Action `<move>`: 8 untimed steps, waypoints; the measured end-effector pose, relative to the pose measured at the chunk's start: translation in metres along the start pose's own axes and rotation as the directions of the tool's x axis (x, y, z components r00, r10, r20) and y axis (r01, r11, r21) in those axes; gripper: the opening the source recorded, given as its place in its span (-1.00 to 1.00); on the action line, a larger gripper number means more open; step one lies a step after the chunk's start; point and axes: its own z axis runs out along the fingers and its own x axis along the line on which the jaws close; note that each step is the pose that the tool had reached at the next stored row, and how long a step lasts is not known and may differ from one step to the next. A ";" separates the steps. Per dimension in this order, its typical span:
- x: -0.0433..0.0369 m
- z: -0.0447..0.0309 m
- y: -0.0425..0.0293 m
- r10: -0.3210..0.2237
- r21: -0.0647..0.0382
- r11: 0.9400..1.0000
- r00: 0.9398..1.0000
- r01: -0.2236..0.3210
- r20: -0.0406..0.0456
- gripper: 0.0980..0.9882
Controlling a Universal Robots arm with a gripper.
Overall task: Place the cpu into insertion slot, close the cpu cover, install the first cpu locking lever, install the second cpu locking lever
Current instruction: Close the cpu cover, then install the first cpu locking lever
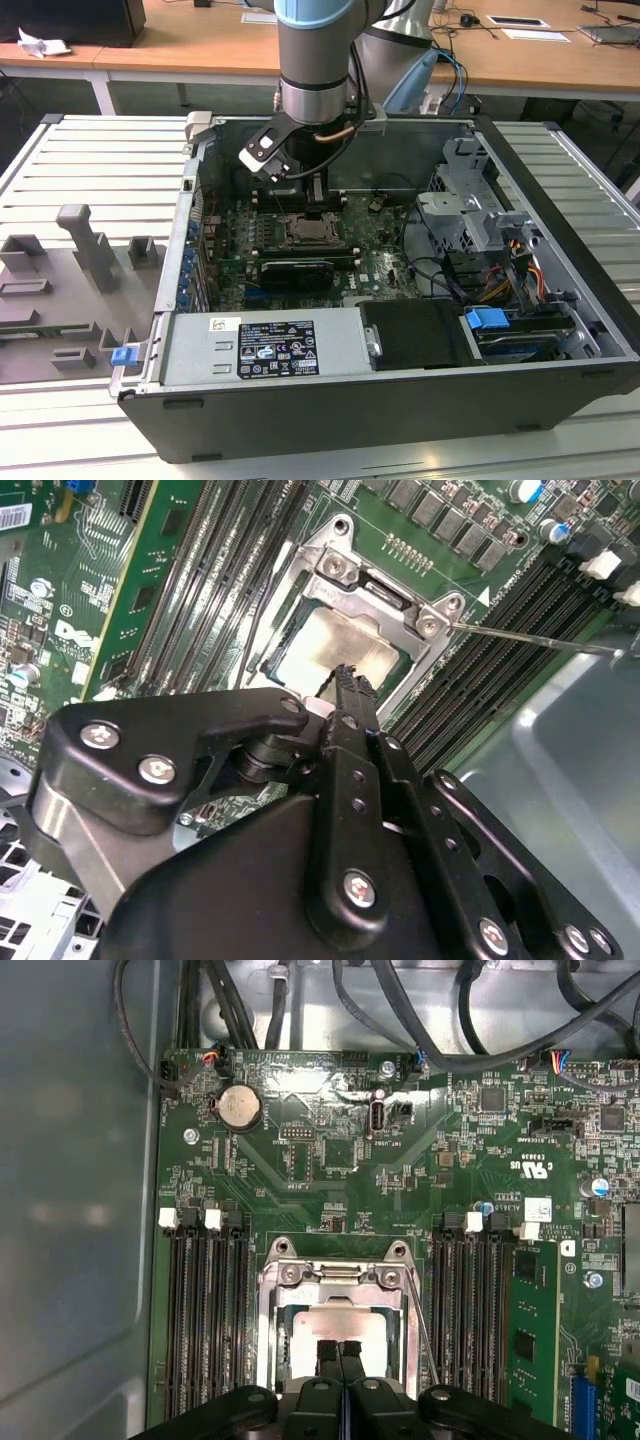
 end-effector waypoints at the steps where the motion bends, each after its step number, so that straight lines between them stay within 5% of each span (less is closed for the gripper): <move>1: 0.0000 0.0000 -0.0003 0.000 0.000 1.000 1.000 0.000 0.000 -0.98; 8: 0.0001 -0.0045 -0.0007 0.000 0.000 1.000 1.000 0.000 0.000 -0.98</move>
